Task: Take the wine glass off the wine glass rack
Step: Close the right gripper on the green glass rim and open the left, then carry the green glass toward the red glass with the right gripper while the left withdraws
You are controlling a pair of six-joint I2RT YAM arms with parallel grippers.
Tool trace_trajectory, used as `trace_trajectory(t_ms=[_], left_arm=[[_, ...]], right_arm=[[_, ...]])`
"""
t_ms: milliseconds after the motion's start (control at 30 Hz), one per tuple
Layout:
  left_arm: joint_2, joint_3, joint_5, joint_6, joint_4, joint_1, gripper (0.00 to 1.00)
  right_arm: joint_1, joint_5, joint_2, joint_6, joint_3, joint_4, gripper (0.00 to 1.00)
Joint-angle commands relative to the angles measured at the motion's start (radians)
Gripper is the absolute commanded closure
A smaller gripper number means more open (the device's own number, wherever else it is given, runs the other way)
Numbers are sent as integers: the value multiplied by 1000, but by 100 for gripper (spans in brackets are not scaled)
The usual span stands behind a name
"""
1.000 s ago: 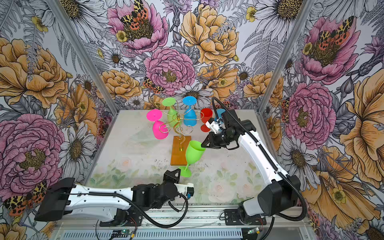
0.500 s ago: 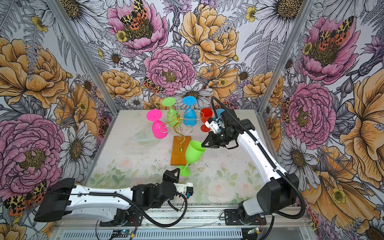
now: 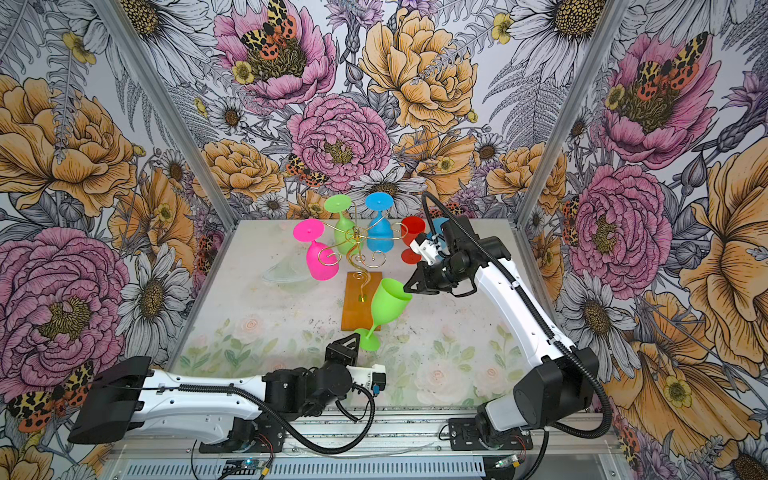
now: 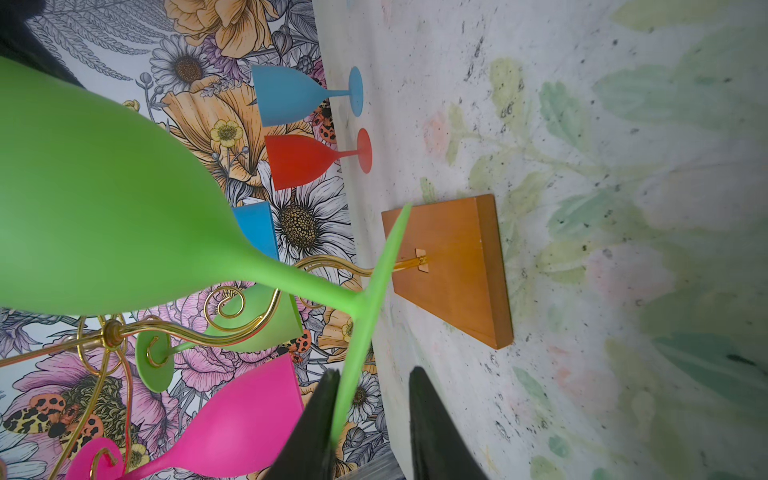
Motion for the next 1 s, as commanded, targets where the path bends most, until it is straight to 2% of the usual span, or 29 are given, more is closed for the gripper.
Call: trace_trajectory(t_ms=[0,167,467,533,700,867,967], left_arm=[[-8,-17,-6,-32,17,8,65],[-24,-15,-4,-81,17,8,60],[-95,18,12,-285,-50,30,45],[-106,29,14,-345,-74,43,41],[-126,67,2,-541,-106,82,25],[-128,160,30,-784,-276,194,19],[-149,176,55,-878,-324,224,16]], right_arm=[[-11,38,-13,11,34,11,100],[-31,113,-21,15,44,12,100],[-39,325,-24,18,63,21,100],[-40,375,-20,18,67,27,100],[-38,503,-3,42,79,80,100],[-36,592,26,75,80,150,100],[-36,631,49,85,82,186,100]])
